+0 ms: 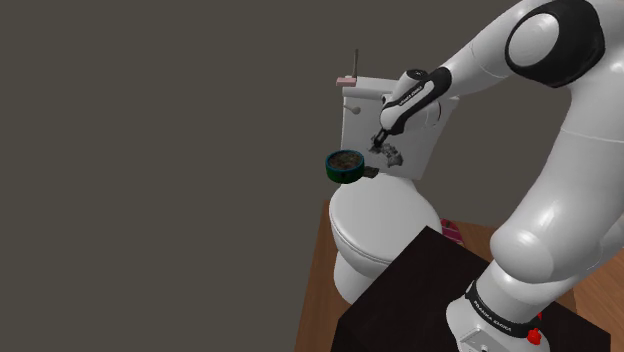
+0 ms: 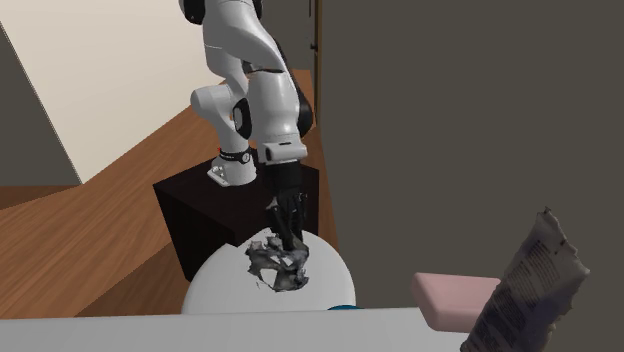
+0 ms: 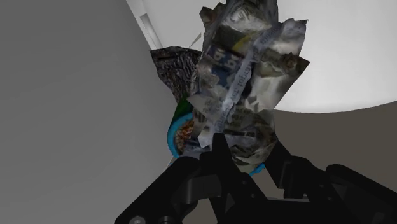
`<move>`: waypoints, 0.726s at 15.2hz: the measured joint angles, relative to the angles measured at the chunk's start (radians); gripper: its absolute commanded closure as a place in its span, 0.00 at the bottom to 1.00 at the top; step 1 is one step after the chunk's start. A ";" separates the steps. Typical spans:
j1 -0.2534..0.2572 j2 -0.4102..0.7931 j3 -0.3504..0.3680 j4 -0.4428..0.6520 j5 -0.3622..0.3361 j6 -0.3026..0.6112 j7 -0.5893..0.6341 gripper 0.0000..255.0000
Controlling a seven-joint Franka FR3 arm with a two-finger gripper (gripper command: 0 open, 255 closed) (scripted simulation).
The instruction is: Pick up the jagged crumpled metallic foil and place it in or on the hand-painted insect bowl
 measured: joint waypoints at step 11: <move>0.043 0.321 0.031 0.573 0.026 -0.258 0.051 1.00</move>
